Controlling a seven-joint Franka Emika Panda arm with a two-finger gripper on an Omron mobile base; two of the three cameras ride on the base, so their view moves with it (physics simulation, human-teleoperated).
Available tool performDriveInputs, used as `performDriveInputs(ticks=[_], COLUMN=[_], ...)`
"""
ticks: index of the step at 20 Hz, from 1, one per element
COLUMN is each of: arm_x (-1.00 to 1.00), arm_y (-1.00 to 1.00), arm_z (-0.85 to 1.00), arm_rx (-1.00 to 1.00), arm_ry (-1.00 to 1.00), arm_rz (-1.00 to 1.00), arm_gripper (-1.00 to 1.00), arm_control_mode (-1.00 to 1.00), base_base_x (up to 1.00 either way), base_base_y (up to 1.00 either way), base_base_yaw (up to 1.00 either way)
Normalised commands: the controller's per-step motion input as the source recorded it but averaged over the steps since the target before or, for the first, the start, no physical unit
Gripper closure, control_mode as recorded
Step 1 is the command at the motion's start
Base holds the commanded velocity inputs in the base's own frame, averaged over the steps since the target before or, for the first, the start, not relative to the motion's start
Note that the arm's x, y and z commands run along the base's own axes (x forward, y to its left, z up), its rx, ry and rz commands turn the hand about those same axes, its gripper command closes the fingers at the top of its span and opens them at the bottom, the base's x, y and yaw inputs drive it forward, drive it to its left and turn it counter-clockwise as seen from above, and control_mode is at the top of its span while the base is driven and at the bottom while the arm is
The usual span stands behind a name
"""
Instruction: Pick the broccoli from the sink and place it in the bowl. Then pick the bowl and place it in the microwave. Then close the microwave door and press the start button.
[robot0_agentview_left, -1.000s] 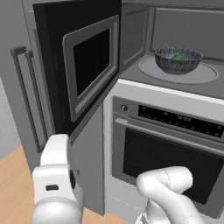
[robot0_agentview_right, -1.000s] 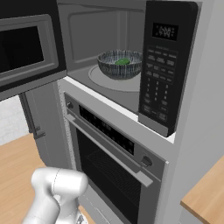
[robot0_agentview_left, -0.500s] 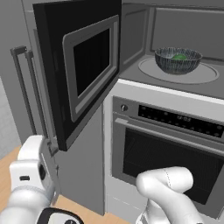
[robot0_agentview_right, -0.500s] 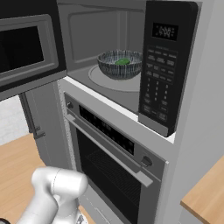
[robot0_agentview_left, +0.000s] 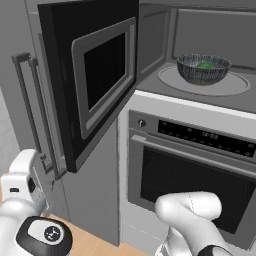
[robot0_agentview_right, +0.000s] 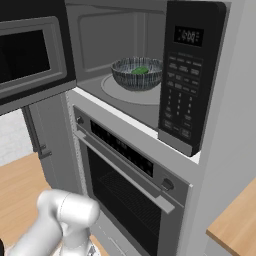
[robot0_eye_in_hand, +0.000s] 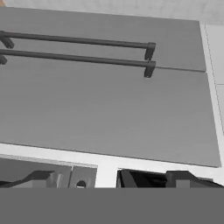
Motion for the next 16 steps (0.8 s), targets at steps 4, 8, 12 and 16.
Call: performDriveInputs(ticks=[4,8,12,16], arm_x=[0.17,0.0,0.1,0.31], arm_y=[0.06,-0.02,0.0,0.0], arm_z=[-0.02,0.02,0.01,0.01], arm_rx=[0.0,0.0,0.0,0.0], arm_ry=[-0.04,-0.03,0.0,0.0], arm_rz=[-0.16,-0.26,-0.23,-0.16], arm_gripper=[-1.0,-1.0,-1.0,-1.0], arm_control_mode=[-1.0,-1.0,-1.0,-1.0], base_base_x=[0.0,0.0,0.0,0.0], base_base_y=[0.0,0.0,0.0,0.0], base_base_yaw=[0.0,0.0,0.0,0.0])
